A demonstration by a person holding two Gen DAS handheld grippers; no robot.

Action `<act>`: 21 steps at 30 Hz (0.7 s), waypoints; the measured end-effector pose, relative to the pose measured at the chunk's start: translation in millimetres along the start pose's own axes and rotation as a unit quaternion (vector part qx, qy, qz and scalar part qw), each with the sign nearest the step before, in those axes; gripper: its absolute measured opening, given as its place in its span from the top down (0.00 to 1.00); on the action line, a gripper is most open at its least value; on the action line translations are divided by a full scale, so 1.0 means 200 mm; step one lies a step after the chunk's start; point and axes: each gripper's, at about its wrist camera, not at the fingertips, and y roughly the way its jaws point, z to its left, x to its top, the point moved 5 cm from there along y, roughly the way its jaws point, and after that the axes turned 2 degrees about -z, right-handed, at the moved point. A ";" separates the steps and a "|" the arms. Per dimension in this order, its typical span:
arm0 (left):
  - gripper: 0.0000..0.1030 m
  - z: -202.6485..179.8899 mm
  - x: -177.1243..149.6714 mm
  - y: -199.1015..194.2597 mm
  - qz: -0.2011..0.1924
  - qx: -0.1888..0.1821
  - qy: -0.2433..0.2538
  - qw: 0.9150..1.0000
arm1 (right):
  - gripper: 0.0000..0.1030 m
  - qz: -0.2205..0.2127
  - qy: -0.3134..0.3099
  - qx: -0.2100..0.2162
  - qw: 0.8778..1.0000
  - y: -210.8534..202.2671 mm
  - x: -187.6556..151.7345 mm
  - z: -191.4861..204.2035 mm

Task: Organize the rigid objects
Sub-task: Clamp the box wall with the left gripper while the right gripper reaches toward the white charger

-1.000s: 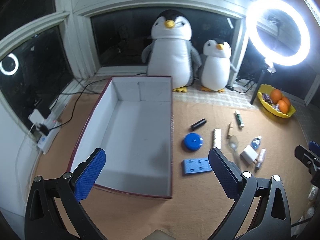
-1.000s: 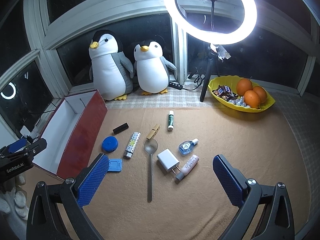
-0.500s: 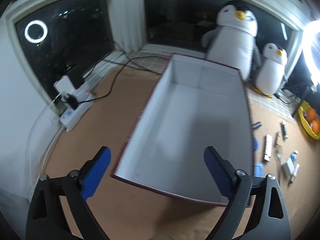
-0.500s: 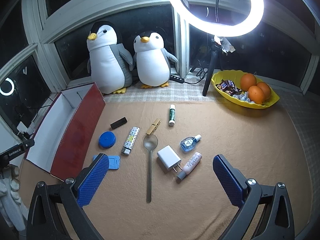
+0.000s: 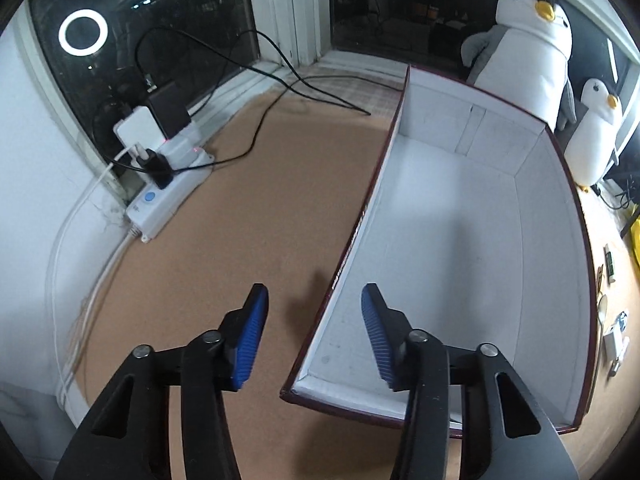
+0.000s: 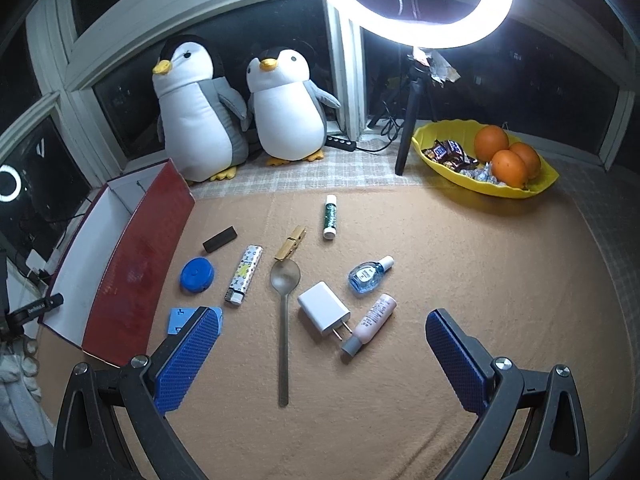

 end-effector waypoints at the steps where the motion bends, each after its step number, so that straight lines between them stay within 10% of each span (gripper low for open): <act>1: 0.61 0.00 0.00 0.01 0.002 -0.002 0.001 1.000 | 0.01 0.001 0.004 -0.002 1.000 0.00 -0.01 -0.02; 21: 0.82 -0.01 0.00 0.07 0.011 0.022 0.020 1.000 | 0.34 0.090 -0.039 0.028 0.995 0.36 -0.09 -0.06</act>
